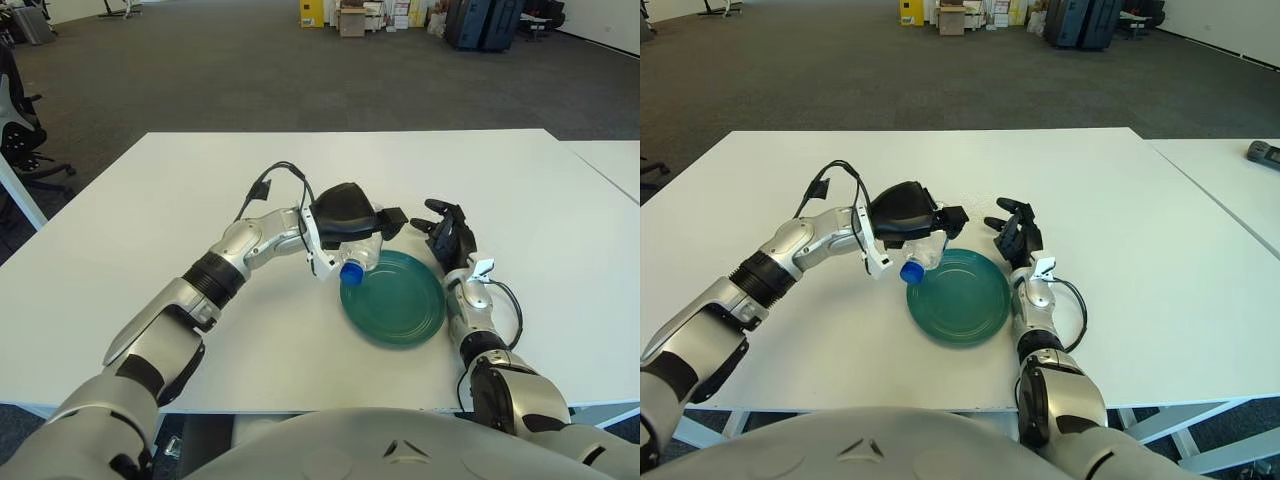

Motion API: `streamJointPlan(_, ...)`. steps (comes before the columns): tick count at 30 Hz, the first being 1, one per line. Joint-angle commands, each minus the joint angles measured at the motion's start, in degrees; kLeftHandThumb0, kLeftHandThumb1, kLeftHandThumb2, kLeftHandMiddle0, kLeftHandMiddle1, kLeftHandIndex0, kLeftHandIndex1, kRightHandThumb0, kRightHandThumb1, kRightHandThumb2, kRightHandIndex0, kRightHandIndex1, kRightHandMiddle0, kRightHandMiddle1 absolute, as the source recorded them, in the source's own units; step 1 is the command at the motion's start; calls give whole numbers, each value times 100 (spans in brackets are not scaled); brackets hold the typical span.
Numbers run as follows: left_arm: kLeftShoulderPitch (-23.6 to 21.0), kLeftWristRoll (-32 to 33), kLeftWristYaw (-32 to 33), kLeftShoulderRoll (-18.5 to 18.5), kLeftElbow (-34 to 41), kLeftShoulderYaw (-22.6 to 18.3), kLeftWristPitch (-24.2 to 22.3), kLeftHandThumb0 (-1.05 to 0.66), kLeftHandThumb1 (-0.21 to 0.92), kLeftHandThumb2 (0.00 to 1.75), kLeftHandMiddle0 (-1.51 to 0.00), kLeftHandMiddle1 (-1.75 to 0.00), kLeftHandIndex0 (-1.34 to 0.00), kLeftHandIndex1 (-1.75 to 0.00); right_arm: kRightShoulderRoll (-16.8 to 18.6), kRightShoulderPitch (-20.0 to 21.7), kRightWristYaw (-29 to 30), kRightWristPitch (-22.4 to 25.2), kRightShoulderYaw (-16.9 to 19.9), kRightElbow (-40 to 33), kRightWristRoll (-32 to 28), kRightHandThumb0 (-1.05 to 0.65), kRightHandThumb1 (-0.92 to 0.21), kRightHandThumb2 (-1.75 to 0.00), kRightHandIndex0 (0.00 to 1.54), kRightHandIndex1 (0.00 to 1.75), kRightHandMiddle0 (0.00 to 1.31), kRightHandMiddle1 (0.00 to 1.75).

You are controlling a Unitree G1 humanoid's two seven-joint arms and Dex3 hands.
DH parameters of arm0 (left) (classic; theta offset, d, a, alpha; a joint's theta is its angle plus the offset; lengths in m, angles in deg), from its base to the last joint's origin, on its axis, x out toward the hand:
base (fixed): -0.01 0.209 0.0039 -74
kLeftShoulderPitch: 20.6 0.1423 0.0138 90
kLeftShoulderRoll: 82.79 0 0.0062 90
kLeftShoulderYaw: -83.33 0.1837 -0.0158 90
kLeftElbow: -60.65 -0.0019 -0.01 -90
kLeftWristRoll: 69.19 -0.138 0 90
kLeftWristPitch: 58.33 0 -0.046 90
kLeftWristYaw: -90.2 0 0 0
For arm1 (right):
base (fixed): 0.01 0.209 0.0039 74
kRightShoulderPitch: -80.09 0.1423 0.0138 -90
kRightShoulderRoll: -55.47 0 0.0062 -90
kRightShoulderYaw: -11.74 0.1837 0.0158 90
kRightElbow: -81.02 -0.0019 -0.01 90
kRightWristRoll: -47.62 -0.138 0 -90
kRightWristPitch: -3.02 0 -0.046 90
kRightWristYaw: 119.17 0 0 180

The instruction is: Put the bottle into the plate.

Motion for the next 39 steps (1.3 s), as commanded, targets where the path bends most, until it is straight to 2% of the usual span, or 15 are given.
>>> streamJointPlan(1, -72, 89, -75, -82, -48, 10, -134, -13, 31, 122, -120, -175, -95, -175, 440, -656, 74, 223, -42, 513, -27, -86, -92, -107, 30, 102, 19, 116)
streamJointPlan(5, -2, 121, -77, -196, -132, 31, -205, -14, 32, 121, -118, -175, -94, -175, 424, -657, 64, 295, -55, 503, -38, -87, -92, -110, 28, 95, 18, 115)
streamJointPlan(16, 77, -188, 272, -342, -238, 178, -402, -19, 42, 113, -109, -175, -88, -175, 406, -665, 166, 448, -97, 480, -14, -91, -92, -110, 15, 61, 20, 116)
streamJointPlan(23, 54, -189, 254, -379, -239, 235, -463, -21, 49, 107, -104, -175, -84, -175, 423, -687, 141, 438, -89, 443, -62, -89, -92, -107, 18, 48, 22, 117)
streamJointPlan(33, 55, -141, 188, -398, -202, 251, -516, -23, 51, 104, -108, -175, -84, -175, 454, -704, -33, 375, -31, 403, -174, -85, -92, -104, 27, 51, 20, 115)
streamJointPlan(36, 73, -137, 216, -412, -194, 251, -540, -23, 51, 104, -107, -175, -84, -175, 476, -709, -89, 338, 16, 393, -224, -84, -92, -102, 31, 57, 19, 116)
streamJointPlan(39, 157, 110, 204, -494, -230, 183, -488, -21, 49, 106, -108, -175, -85, -175, 512, -714, -162, 162, 87, 390, -288, -82, -92, -98, 34, 83, 16, 118)
